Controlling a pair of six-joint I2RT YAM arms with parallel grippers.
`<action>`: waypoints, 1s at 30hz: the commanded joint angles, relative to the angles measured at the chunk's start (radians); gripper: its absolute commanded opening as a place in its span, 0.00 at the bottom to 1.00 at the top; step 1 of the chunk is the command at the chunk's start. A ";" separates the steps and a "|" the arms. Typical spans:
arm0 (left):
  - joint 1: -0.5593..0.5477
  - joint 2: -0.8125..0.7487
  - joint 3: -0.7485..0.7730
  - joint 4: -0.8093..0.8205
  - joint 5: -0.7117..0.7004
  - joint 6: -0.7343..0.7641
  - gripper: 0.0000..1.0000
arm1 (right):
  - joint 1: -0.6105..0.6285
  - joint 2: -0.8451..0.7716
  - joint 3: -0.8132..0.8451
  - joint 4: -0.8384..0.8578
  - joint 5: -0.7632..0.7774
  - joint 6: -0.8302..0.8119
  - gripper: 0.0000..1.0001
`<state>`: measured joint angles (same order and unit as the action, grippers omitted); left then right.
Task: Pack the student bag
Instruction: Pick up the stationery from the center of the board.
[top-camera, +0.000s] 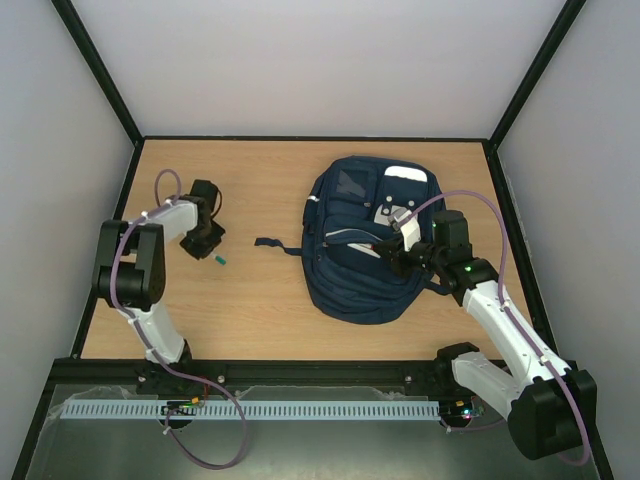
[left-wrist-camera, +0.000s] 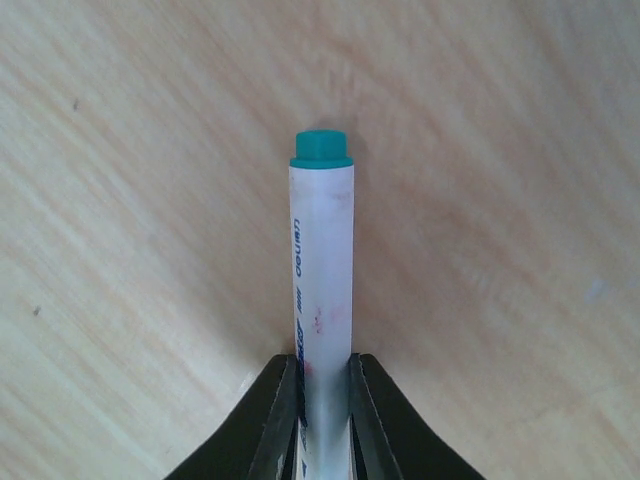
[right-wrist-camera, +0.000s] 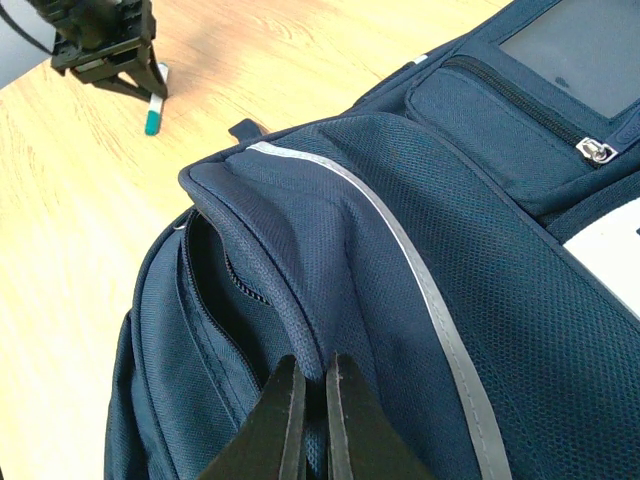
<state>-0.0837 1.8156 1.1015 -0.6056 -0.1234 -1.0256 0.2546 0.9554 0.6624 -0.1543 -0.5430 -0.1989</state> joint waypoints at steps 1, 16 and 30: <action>-0.060 -0.111 -0.069 -0.034 -0.004 0.075 0.14 | -0.003 -0.015 -0.006 0.013 -0.028 -0.007 0.01; -0.604 -0.578 -0.247 0.144 0.138 0.232 0.09 | -0.003 -0.002 -0.006 0.015 -0.033 -0.005 0.01; -0.971 -0.541 -0.209 0.344 0.293 0.282 0.09 | -0.003 -0.004 -0.006 0.018 -0.026 -0.005 0.01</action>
<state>-0.9855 1.2098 0.8528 -0.3202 0.1001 -0.7864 0.2546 0.9573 0.6624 -0.1539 -0.5488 -0.1989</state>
